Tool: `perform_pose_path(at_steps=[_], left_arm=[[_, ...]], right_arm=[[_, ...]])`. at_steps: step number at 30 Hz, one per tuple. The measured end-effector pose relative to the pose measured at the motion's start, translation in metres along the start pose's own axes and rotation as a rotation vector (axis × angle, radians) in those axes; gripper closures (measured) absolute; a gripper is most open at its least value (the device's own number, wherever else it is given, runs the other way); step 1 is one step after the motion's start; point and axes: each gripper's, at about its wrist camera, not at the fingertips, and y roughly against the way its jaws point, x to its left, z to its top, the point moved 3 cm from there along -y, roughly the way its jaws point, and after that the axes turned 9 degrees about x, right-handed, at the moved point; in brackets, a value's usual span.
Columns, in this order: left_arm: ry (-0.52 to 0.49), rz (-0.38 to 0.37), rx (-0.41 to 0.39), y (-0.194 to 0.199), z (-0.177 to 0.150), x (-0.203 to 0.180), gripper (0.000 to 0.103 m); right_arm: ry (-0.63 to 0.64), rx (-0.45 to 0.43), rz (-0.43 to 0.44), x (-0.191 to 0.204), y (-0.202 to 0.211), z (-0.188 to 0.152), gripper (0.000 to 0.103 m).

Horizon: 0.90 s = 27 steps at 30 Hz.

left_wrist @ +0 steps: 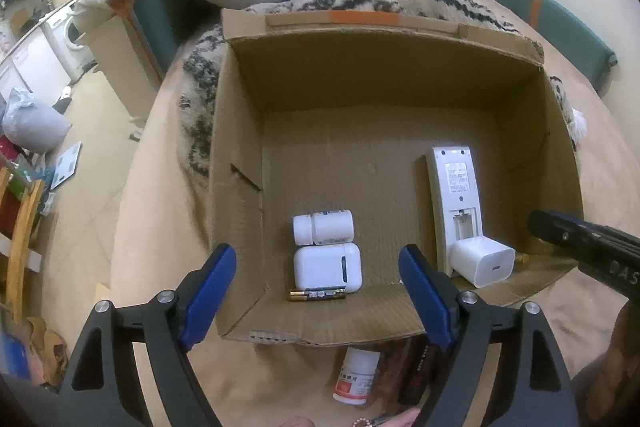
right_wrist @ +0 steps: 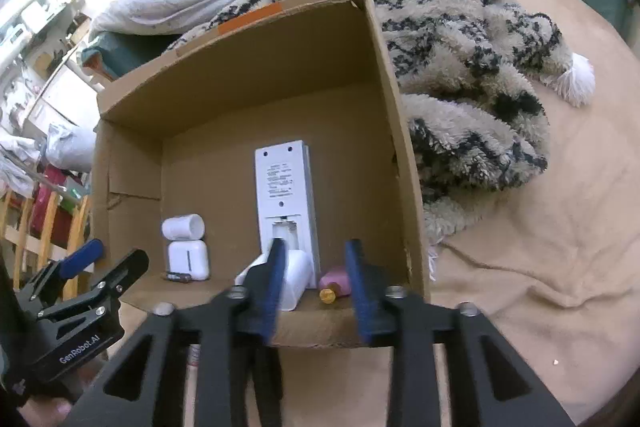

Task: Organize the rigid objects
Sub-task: 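Carry the battery and perfume bottle into the box and open both grippers, then grasp the white pill bottle with the left gripper while the right grasps the black flashlight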

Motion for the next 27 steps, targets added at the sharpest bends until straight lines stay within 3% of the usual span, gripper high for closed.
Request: perform_pose_path(at_steps=[23,27], left_arm=[[-0.012,0.029,-0.083,0.027,-0.005,0.009,0.020],[0.008,0.007,-0.062,0.035,-0.009,0.013,0.020]], right_arm=[[0.004,-0.080,0.088,0.009,0.039,-0.023,0.036],[-0.005,-0.077,0.098,0.009,0.044,-0.033,0.036]])
